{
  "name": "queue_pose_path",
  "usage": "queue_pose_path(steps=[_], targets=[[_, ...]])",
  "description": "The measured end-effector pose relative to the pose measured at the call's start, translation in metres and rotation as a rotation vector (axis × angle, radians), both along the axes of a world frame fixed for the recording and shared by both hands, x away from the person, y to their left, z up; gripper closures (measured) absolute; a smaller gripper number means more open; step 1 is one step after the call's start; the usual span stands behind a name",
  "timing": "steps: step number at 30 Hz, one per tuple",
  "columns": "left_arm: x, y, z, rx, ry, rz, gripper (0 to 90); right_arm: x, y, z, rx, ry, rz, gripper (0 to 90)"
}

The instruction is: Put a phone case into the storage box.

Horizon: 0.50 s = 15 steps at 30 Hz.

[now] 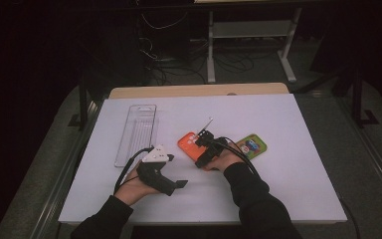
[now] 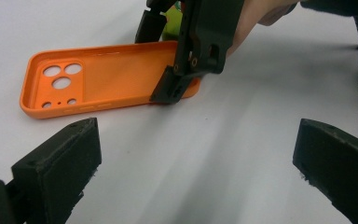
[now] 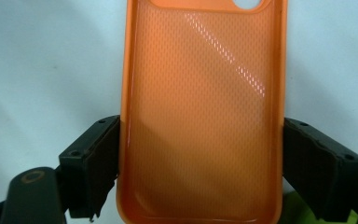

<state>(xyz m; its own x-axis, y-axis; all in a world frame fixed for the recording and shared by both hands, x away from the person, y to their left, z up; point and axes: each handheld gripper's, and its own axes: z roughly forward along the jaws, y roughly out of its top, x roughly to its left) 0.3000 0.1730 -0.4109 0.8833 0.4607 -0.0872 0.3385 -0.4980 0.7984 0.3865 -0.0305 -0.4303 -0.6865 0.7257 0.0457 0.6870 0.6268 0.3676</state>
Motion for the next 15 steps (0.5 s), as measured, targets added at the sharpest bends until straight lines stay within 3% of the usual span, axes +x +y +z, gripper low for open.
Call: queue_pose_path(steps=[10,15], targets=[[0.001,0.0,0.0,0.012,-0.007,-0.005,0.2,-0.002,-0.014,0.02,0.025,-0.03,0.03,15.4],[0.001,-0.001,0.001,0.013,0.001,-0.001,0.2,-0.004,-0.023,0.031,0.028,-0.043,0.106,15.3]])
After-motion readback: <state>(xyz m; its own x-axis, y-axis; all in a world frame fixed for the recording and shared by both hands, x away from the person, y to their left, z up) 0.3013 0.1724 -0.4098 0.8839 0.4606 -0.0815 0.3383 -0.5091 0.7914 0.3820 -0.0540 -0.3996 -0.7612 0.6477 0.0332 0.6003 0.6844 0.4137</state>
